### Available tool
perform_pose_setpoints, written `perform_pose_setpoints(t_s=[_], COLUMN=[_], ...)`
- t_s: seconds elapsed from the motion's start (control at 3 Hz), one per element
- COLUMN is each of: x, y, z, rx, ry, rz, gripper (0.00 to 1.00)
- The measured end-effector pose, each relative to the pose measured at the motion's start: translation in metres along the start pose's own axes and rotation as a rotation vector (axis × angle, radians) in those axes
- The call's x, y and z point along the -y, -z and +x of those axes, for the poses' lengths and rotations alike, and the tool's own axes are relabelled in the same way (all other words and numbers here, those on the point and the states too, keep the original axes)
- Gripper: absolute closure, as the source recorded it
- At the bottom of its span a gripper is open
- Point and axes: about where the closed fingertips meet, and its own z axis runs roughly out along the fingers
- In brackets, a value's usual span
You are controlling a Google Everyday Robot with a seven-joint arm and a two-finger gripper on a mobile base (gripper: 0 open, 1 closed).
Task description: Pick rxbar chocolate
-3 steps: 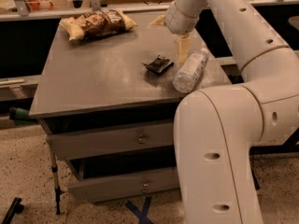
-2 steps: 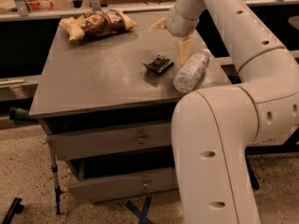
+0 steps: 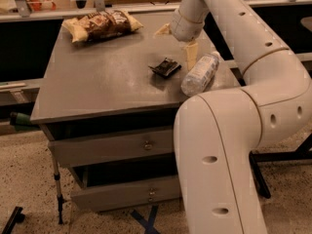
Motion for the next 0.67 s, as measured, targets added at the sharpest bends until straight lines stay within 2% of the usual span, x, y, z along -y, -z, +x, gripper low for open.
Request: perform_pose_setpoints(t_s=[0.33, 0.67], x=[-0.0029, -0.0074], y=[-0.0066, -0.0125], z=[-0.0053, -0.0135], rx=[0.003, 0.001], ry=[0.030, 0.071], rz=[-0.039, -0.101], gripper=[0.12, 0.35])
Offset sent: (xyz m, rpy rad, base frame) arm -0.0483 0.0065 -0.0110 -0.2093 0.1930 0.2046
